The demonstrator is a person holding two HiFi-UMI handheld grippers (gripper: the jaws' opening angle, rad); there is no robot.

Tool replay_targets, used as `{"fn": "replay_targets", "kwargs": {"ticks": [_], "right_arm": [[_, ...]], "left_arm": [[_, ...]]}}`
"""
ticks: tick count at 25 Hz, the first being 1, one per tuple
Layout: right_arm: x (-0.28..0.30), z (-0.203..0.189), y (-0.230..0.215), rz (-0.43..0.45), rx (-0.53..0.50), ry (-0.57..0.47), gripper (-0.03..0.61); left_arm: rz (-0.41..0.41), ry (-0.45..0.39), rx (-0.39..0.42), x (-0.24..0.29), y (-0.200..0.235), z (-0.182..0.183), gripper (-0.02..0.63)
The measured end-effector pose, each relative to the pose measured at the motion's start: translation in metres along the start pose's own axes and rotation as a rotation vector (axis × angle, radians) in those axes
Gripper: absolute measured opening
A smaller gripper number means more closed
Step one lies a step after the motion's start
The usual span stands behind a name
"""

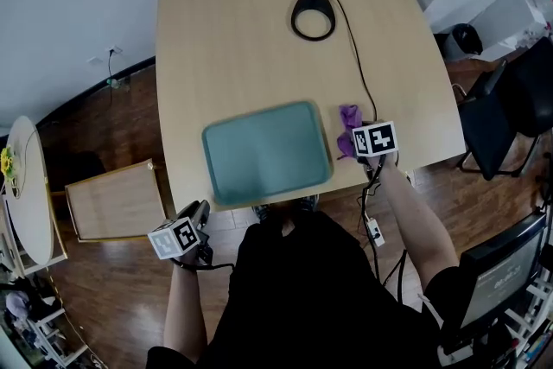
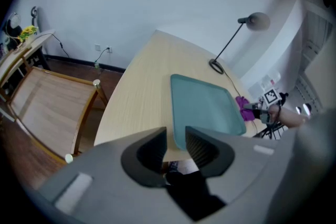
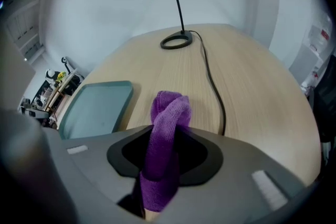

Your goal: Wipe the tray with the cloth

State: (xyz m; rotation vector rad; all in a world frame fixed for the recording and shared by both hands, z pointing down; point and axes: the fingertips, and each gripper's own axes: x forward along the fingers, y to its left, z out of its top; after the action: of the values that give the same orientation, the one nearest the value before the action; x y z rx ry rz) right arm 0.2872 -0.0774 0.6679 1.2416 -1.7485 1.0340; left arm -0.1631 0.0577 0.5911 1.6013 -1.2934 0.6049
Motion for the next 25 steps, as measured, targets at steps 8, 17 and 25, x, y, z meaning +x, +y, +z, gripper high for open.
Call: {"fn": "replay_targets", "kwargs": {"ticks": [8, 17, 25], "right_arm": [[-0.04, 0.013, -0.002, -0.01, 0.065, -0.142, 0.209], [-0.142, -0.006, 0.04, -0.025, 0.213, -0.45, 0.16], [-0.228, -0.064, 0.155, 0.013, 0.156, -0.58, 0.156]], "left_arm": [[0.017, -0.046, 0.028, -0.024, -0.009, -0.011, 0.133], [-0.141, -0.258, 0.156, -0.06, -0.032, 0.026, 0.127], [-0.276, -0.387, 0.322, -0.118, -0.054, -0.005, 0.106]]}}
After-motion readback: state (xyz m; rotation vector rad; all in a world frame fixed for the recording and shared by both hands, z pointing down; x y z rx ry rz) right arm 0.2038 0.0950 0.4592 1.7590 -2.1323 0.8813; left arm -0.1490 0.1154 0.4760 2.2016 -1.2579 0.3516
